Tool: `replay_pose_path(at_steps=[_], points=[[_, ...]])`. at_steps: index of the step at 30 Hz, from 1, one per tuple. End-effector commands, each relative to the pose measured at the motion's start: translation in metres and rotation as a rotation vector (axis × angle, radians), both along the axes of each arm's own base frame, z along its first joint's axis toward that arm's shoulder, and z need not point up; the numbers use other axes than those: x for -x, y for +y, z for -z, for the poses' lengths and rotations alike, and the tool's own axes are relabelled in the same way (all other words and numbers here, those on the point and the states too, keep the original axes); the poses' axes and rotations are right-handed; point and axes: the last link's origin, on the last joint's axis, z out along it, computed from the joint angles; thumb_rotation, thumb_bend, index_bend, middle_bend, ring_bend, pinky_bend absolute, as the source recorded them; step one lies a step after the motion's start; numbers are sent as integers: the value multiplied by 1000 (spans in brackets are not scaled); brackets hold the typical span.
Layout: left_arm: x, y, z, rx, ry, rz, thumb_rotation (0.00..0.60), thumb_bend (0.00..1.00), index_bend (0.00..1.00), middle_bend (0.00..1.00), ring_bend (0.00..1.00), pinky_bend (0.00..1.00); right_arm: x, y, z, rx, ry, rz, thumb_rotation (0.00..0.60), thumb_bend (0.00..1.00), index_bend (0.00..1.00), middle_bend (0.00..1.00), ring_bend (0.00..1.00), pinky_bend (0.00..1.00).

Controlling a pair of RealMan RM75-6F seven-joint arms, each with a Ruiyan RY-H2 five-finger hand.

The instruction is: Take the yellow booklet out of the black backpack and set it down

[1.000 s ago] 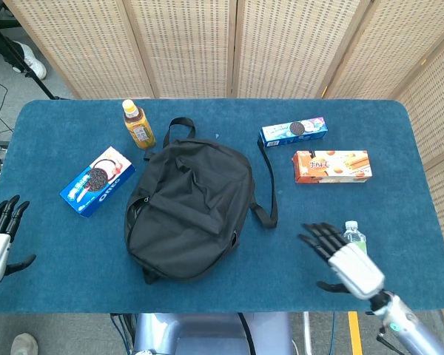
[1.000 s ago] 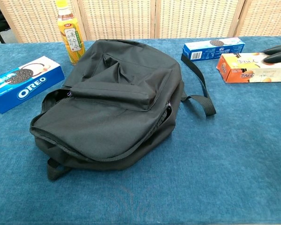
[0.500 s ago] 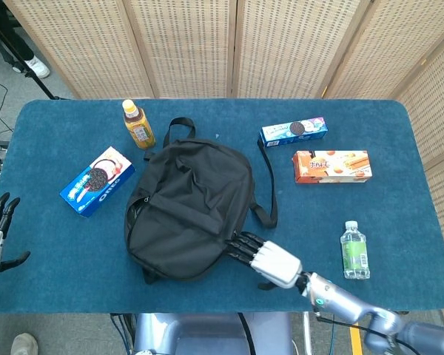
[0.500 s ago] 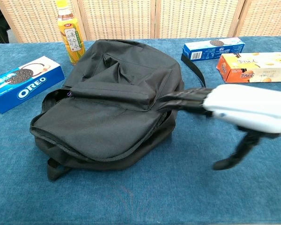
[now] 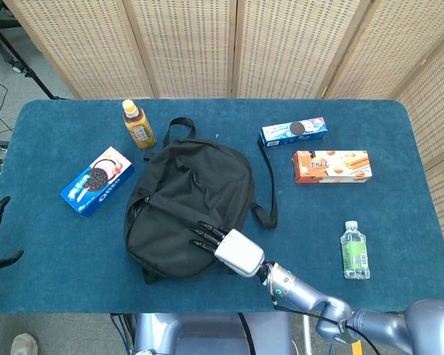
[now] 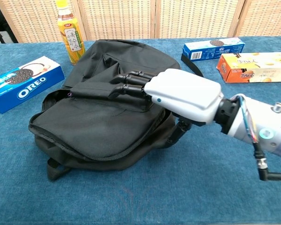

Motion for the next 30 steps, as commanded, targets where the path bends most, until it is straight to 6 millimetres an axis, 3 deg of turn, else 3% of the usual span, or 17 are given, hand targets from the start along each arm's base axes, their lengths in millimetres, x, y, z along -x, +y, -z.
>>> replay_pose_path(at_steps=[1,6,9,12,19,24,30], points=[[0,0,0,-1,2,0,600,19,0,0,0,111,-5,0,6,-27,-7,38,600,0,192,125,37,183],[1,0,0,-1,-1,-1,600,19,0,0,0,111,-10,-3,10,-24,-6,48,600,57,314,193,101,207],[1,0,-2,-5,-3,-2,600,20,0,0,0,111,-13,-5,11,-36,-32,75,600,289,419,276,186,273],[1,0,-2,-8,-5,-1,600,20,0,0,0,111,-14,-7,10,-46,-46,97,600,434,435,313,246,307],[2,2,-2,-5,0,-1,600,20,0,0,0,111,-12,-14,8,-37,-79,150,600,511,522,437,409,444],[1,2,-1,-1,-1,7,600,21,0,0,0,111,-13,-25,8,-33,-195,252,600,517,626,550,521,555],[-1,1,0,7,-5,15,600,21,0,0,0,111,-15,-33,8,-44,-266,337,600,521,666,595,561,611]])
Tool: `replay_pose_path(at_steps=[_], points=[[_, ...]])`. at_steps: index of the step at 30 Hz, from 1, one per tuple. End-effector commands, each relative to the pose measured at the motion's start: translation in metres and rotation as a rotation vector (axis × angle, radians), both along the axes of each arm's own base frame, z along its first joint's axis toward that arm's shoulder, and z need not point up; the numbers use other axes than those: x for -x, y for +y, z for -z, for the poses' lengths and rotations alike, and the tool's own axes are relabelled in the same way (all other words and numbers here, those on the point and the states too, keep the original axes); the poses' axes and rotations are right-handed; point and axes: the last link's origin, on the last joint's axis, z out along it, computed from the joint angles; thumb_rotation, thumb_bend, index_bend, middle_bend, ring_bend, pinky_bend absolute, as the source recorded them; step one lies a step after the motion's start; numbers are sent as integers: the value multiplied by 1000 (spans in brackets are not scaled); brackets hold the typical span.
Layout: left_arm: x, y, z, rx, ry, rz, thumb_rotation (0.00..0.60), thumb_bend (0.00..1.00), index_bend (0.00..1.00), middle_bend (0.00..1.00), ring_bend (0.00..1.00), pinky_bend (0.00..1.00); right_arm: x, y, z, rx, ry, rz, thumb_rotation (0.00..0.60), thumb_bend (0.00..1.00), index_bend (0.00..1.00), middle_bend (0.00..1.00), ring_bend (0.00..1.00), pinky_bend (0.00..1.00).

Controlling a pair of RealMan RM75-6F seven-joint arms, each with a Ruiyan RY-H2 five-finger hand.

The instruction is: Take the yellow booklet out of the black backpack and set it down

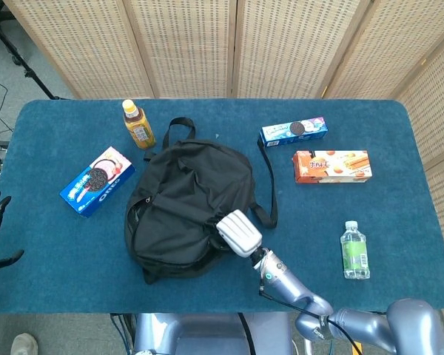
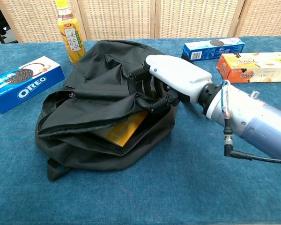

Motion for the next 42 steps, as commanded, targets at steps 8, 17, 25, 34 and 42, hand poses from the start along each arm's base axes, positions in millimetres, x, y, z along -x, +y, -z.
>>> replay_pose_path(at_steps=[8,17,25,34,42], points=[[-12,0,6,78,-27,123,600,25,0,0,0,111,-13,-16,-1,-55,-158,257,600,542,688,609,571,639],[-34,2,17,218,-79,291,600,45,0,0,0,111,-36,-45,-19,-70,-304,555,600,551,700,621,582,650],[-65,18,44,446,-107,454,600,121,22,0,0,111,-45,-56,-44,-69,-350,714,600,569,701,621,582,650],[-117,60,106,595,-135,534,600,262,58,0,0,111,-44,-52,-46,-98,-324,747,600,569,700,622,582,650],[-150,82,159,636,-118,556,600,286,72,0,0,111,-30,-52,-46,-108,-304,770,600,569,701,621,582,650]])
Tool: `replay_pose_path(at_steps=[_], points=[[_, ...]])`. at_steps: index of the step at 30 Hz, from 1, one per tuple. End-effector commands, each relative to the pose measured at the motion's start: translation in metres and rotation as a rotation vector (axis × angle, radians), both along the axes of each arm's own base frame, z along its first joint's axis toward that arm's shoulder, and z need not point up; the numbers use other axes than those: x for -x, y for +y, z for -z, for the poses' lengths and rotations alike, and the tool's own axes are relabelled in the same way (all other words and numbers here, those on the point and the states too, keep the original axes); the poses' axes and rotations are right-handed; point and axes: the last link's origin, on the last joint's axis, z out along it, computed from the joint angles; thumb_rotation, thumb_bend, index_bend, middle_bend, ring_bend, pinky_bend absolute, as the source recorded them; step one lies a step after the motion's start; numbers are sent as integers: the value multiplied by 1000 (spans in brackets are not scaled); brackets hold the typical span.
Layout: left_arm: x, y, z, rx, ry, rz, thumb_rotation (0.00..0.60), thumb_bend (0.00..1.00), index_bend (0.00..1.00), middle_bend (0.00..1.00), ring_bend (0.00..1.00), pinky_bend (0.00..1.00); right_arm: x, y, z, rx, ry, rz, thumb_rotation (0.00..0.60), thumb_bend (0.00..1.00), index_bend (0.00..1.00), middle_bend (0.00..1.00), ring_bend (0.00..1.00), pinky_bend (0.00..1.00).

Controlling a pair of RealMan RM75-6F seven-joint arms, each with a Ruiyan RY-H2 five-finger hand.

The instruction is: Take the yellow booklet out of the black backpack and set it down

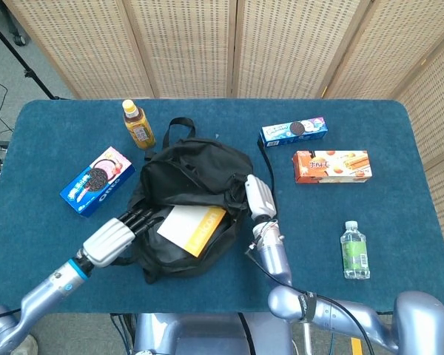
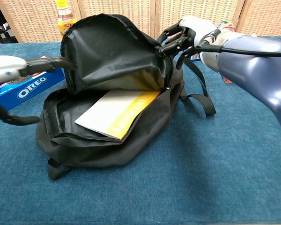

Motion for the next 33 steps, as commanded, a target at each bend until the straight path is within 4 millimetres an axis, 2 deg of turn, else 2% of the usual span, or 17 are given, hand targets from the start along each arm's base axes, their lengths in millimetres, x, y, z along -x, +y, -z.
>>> replay_pose_path(at_steps=[1,3,6,8,13,21,29,33], points=[[-20,11,31,25,22,30,600,284,73,0,0,111,4,0,0,-6,5,5,600,569,701,621,582,650],[-26,13,44,33,48,55,600,253,74,0,0,111,6,0,-1,-7,5,9,600,569,701,622,582,650],[-33,14,62,12,89,111,600,131,74,0,0,111,7,-1,-1,-11,4,14,600,569,701,622,582,650],[-37,14,72,9,100,126,600,95,74,0,0,112,7,-2,-2,-11,3,12,600,569,701,622,582,650],[-43,17,90,-5,118,132,600,99,74,0,0,111,11,-4,-4,-7,3,17,600,569,701,623,582,650],[-49,22,104,-23,158,155,600,100,67,0,0,111,16,-8,-7,-3,2,31,600,569,701,623,582,650],[-55,22,128,-42,190,170,600,101,63,0,0,111,21,-9,-9,-4,-1,44,600,569,700,623,582,650],[-58,23,135,-62,196,178,600,140,63,0,0,111,22,-10,-10,-1,-1,47,600,569,701,623,582,650]])
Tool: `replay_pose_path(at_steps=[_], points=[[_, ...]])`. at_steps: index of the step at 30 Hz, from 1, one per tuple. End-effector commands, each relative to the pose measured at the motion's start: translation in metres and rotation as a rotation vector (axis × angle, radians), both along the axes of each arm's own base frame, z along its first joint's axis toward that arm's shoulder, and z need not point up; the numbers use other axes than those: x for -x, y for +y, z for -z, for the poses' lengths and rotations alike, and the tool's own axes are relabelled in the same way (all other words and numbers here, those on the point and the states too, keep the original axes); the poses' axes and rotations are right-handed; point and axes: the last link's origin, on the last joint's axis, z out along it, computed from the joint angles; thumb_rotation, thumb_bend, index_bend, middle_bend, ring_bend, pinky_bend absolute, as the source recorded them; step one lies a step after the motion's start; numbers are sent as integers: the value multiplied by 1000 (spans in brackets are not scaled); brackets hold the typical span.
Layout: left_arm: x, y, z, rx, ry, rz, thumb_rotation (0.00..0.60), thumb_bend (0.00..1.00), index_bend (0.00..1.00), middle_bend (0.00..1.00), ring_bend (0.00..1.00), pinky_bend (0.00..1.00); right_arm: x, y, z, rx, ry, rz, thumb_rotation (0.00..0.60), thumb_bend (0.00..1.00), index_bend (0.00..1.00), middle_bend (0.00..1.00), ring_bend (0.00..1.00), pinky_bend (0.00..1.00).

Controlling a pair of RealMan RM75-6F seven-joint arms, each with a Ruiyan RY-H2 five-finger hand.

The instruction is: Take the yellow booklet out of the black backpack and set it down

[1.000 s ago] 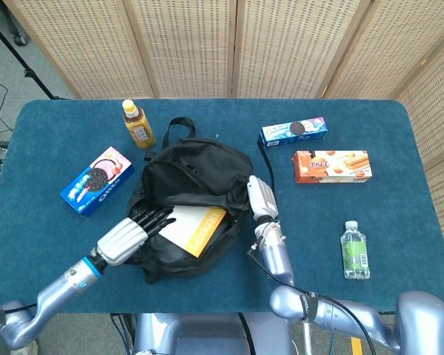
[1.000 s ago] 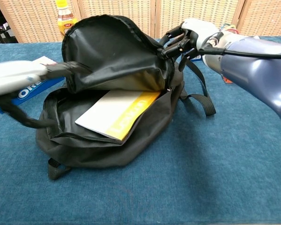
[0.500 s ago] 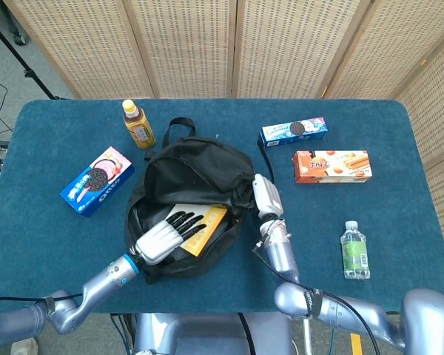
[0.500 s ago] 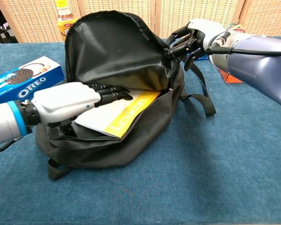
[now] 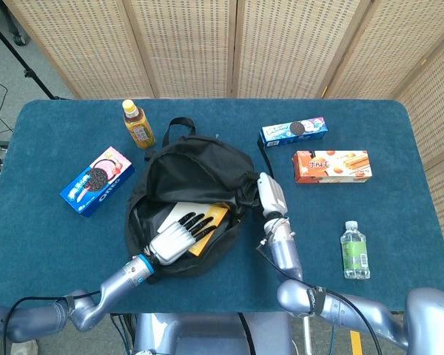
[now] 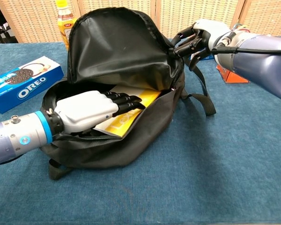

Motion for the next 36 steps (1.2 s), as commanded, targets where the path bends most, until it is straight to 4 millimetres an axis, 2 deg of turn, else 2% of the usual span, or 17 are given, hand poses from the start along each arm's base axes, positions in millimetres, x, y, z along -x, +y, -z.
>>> replay_pose_path(at_steps=[1,5,10,14,16,18,22,25,28,33,36], points=[[-3,1,6,-15,-1,5,600,169,63,0,0,111,1,0,-1,1,1,0,600,569,701,623,582,650],[-4,1,11,-26,8,11,600,270,63,0,0,111,2,0,-3,2,0,2,600,569,701,623,582,650],[-6,3,20,-60,24,17,600,463,63,0,0,111,3,-1,-6,5,-3,7,600,569,701,623,582,652],[-7,3,22,-76,14,11,600,547,73,0,0,111,5,-2,-7,5,-4,10,600,569,701,623,582,653],[-7,4,23,-86,6,11,600,587,135,0,9,114,5,-2,-7,5,-3,11,600,569,701,623,582,653],[-8,3,22,-91,-6,15,600,626,224,22,60,153,6,-2,-7,5,-4,12,600,569,701,623,582,653],[-10,4,19,-116,-55,37,600,688,450,260,235,277,6,-3,-8,5,-3,11,600,569,701,623,582,653],[-10,4,16,-133,-88,54,600,714,587,370,319,334,6,-3,-8,6,-5,13,600,569,701,623,582,653],[-7,5,15,-136,-109,65,600,719,661,422,358,384,7,-3,-8,7,-6,14,600,569,701,623,582,653],[-8,8,1,-155,-209,88,600,716,750,499,428,453,8,-7,-7,19,3,15,600,569,701,623,582,653],[-7,12,-21,-176,-294,92,600,713,776,523,452,478,12,-10,-8,29,2,24,600,569,700,623,582,653]])
